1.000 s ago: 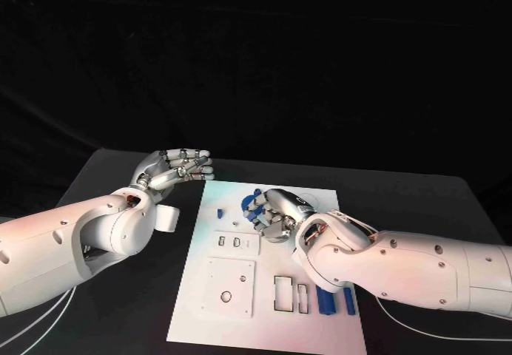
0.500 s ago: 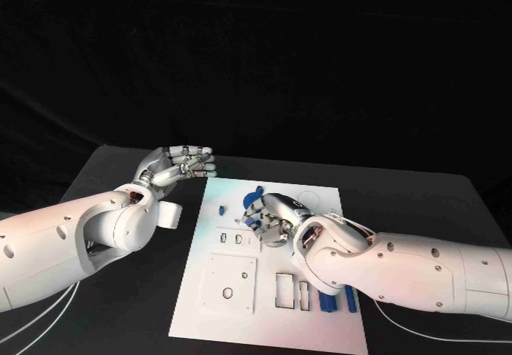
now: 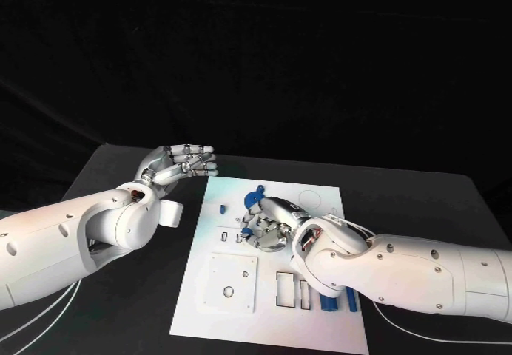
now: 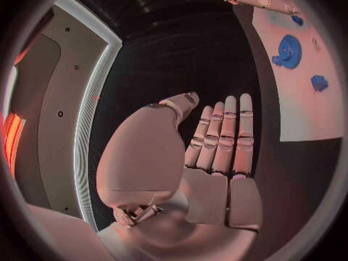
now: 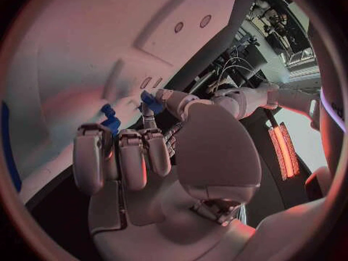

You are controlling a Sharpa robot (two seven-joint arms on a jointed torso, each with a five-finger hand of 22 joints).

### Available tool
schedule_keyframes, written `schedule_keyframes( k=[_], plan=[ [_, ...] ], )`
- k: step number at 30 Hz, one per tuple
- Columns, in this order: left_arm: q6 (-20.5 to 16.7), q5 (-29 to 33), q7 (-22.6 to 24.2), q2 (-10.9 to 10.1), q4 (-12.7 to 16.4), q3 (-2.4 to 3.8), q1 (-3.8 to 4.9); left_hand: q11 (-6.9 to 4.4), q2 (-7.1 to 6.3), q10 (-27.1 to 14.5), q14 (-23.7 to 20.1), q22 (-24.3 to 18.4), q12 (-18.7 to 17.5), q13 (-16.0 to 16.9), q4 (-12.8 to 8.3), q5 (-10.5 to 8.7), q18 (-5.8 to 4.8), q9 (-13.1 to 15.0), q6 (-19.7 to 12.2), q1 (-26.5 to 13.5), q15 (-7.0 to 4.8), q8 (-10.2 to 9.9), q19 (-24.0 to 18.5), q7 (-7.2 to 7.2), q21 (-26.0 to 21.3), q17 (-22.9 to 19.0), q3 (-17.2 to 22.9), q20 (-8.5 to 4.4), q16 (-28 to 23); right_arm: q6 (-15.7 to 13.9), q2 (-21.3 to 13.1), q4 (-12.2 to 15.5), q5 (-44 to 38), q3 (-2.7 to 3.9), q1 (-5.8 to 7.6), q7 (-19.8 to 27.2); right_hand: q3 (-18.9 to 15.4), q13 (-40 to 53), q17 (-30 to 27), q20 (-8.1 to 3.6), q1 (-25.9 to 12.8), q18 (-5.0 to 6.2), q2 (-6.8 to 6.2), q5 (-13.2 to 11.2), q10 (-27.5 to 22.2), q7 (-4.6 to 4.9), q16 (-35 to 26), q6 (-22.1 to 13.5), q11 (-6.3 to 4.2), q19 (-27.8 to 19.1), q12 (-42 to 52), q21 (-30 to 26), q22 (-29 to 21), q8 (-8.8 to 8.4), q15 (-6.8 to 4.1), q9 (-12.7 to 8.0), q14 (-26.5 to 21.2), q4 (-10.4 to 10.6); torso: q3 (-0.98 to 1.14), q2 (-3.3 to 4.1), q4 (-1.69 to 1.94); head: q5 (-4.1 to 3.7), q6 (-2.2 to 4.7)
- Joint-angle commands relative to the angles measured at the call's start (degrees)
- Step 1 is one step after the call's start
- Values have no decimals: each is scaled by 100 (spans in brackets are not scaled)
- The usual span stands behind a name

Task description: Assemble the parts on the task board

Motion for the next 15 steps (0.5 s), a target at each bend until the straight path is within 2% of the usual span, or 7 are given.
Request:
schedule_keyframes(
  k=[1, 15],
  plan=[
    [79, 9, 28, 14, 5, 3, 3, 13, 26, -23, -9, 7, -34, 3, -26, -11, 57, -6, 14, 41, 9, -20, -41, 107, 21, 7, -5, -10, -23, 148, 28, -14, 58, -2, -38, 193, -35, 1030, 1165, -6, 5, -46, 26, 15, 278, -37, 22, 16, -36, -19, 23, -21, 817, -31, -47, -7, 529, -14, -2, 3, 3, 11, -13],
    [74, 9, 26, -2, 5, 3, 2, 13, 26, -23, -9, 7, -34, 3, -26, -11, 57, -6, 14, 41, 9, -20, -41, 107, 21, 7, -5, -10, -23, 50, 83, -84, -149, -4, -126, 194, -128, 1035, 1167, -17, 79, -45, 68, 29, 280, -61, 22, 47, -56, -17, 26, -29, 817, -1, -61, 14, 529, -90, -4, 12, -2, 38, -42]
  ],
)
